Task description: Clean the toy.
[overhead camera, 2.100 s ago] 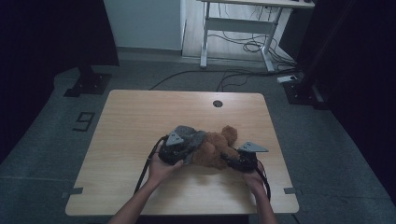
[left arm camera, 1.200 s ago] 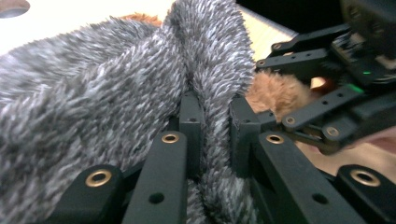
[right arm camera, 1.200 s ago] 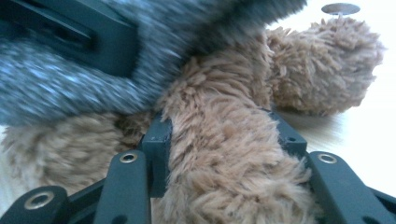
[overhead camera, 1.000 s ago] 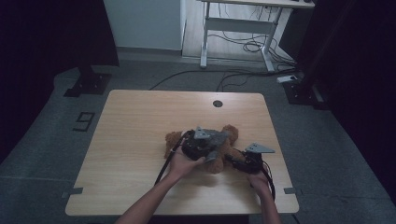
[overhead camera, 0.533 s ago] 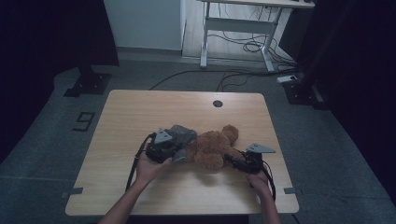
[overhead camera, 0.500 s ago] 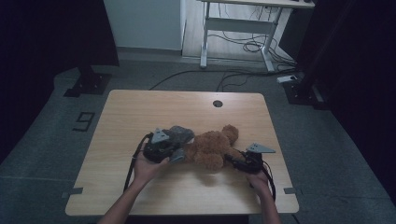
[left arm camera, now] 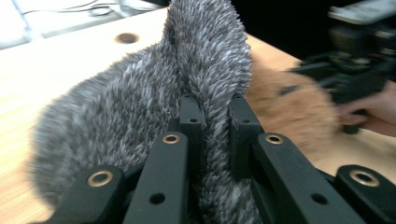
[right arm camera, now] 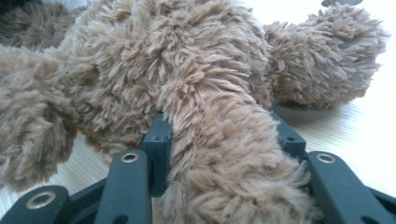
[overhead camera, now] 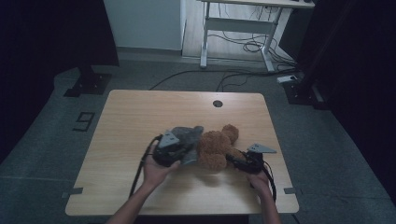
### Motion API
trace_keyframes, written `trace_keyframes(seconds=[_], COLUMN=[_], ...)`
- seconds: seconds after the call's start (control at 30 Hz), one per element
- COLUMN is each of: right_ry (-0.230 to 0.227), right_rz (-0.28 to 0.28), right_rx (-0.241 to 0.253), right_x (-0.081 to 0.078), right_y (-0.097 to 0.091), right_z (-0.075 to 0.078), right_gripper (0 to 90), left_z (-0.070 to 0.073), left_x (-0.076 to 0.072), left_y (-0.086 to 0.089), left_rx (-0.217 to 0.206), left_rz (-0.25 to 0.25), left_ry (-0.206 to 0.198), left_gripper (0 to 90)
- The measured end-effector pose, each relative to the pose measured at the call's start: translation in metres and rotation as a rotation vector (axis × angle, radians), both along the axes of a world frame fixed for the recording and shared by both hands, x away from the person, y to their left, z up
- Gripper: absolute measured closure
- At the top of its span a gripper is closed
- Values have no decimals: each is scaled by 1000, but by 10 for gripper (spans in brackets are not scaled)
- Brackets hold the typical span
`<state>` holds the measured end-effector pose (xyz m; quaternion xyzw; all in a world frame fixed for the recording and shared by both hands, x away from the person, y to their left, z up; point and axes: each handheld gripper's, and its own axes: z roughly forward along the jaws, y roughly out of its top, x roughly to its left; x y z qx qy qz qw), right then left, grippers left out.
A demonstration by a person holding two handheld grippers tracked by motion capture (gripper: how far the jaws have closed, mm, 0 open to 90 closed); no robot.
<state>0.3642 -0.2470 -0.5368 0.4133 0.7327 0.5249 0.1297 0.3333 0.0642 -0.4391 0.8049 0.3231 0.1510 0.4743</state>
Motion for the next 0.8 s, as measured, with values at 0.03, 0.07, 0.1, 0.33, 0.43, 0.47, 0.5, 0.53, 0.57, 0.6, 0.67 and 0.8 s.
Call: trace_keyframes(seconds=[0.03, 0.07, 0.1, 0.33, 0.43, 0.47, 0.5, 0.53, 0.57, 0.6, 0.67, 0.8], right_ry=[0, 0, 0, -4, -4, -4, -3, -4, -3, -5, -4, -6], right_rz=[0, -1, -1, 19, 25, 26, 29, 30, 31, 30, 29, 36], right_rx=[0, 0, 1, -3, -3, -4, -7, -9, -14, -15, -14, -11], right_x=[0, 0, 0, 0, 1, 1, 1, 0, 0, 0, 0, 1], right_y=[0, 0, 0, 1, 3, 3, 4, 4, 5, 5, 6, 5], right_z=[0, 0, 0, -1, -1, -1, -1, -1, -1, -1, -1, -3], right_gripper=[530, 530, 530, 529, 528, 528, 528, 527, 527, 527, 528, 529], left_z=[-4, -9, -16, -44, -45, -46, -46, -46, -46, -46, -46, -46], left_x=[1, 2, 5, 18, 16, 16, 14, 13, 11, 10, 8, 15], left_y=[-11, -21, -29, -16, 5, 12, 20, 25, 31, 38, 53, 89], left_rx=[14, 22, 28, -22, -20, -25, -25, -24, -22, -19, -17, -54], left_rz=[-16, -27, -32, -18, 10, 17, 26, 33, 45, 59, 96, 191], left_ry=[9, 26, 46, 116, 118, 121, 120, 117, 111, 103, 94, 119], left_gripper=[789, 789, 789, 791, 792, 793, 794, 794, 793, 793, 792, 792])
